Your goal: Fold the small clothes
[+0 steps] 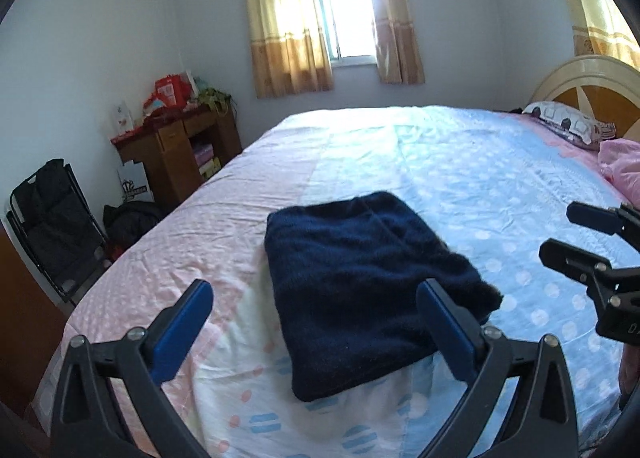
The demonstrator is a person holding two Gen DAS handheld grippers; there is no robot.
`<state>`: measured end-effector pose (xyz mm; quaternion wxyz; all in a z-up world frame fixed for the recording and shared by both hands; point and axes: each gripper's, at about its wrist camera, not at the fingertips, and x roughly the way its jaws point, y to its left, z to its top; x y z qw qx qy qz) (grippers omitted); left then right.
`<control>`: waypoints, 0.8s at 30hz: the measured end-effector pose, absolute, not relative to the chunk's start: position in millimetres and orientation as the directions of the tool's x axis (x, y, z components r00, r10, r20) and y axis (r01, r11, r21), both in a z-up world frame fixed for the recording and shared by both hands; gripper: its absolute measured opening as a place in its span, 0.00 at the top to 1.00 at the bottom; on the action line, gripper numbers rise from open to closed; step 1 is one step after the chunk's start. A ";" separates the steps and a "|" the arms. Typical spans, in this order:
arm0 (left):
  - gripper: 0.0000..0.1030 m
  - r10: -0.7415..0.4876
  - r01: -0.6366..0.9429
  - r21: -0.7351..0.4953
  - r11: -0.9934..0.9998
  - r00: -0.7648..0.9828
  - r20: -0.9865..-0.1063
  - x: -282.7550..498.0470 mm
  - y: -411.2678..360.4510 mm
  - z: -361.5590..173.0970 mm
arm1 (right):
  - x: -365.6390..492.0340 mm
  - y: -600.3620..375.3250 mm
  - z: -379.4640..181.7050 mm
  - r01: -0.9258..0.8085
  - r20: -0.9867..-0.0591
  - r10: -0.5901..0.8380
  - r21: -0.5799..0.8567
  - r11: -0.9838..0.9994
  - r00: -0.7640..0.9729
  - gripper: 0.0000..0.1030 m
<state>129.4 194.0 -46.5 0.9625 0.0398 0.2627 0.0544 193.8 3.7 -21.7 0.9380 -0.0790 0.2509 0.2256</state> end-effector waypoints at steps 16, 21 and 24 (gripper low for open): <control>0.00 0.129 -0.104 0.080 0.991 0.881 -0.454 119.6 190.7 -39.7 | 179.8 -11.3 -11.3 -0.425 -0.456 0.381 0.005 0.905 0.805 0.31; 0.00 0.129 -0.105 0.078 0.991 0.881 -0.454 119.9 191.4 -40.1 | 178.5 -13.7 -10.8 -0.421 -0.450 0.380 0.010 0.907 0.808 0.31; 0.00 0.129 -0.105 0.076 0.992 0.881 -0.456 119.0 191.2 -40.5 | 178.0 -13.6 -10.9 -0.423 -0.450 0.382 0.012 0.906 0.807 0.31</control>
